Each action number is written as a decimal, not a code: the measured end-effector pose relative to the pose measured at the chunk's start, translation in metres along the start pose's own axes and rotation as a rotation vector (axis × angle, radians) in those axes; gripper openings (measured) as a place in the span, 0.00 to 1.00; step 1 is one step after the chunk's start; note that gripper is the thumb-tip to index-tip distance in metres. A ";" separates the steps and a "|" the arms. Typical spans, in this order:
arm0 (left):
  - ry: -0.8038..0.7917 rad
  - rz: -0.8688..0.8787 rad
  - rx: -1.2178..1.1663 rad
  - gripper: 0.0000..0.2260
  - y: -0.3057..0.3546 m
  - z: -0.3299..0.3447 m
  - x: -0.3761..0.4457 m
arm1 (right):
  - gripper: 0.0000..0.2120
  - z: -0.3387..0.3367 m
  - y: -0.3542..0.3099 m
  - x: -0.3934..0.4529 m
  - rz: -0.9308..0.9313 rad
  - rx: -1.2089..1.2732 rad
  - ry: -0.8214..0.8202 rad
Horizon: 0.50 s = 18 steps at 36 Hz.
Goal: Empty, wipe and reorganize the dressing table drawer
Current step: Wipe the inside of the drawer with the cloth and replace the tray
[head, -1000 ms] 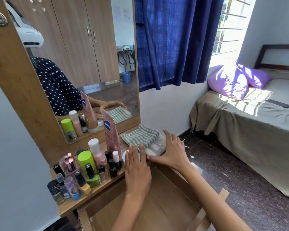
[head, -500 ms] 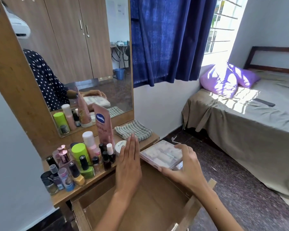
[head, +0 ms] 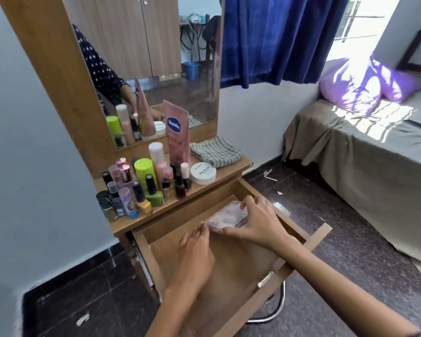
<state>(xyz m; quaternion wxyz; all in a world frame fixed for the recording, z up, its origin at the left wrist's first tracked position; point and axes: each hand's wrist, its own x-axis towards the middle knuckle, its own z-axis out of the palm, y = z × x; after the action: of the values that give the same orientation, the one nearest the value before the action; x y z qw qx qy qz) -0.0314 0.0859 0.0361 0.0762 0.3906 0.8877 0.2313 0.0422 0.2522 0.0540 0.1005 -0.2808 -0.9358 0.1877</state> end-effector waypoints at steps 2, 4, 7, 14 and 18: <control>-0.064 -0.031 -0.069 0.26 -0.002 0.002 -0.001 | 0.46 0.004 -0.002 0.006 -0.014 -0.044 -0.032; -0.119 -0.046 -0.151 0.26 -0.004 0.005 0.001 | 0.50 0.007 -0.005 0.011 -0.020 -0.077 -0.038; -0.175 -0.082 -0.251 0.26 -0.009 0.011 0.006 | 0.51 0.012 -0.009 0.014 -0.002 -0.077 -0.031; -0.259 -0.068 -0.306 0.25 -0.004 0.016 0.013 | 0.44 0.024 -0.007 0.014 0.075 -0.108 -0.195; -0.317 -0.035 -0.281 0.27 -0.004 0.024 0.014 | 0.45 0.024 -0.005 0.014 0.075 -0.126 -0.234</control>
<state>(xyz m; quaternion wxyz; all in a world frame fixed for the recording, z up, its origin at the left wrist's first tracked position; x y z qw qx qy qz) -0.0357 0.1024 0.0137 0.2727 0.3923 0.8303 0.2869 0.0210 0.2496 0.0350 -0.0344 -0.2977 -0.9399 0.1636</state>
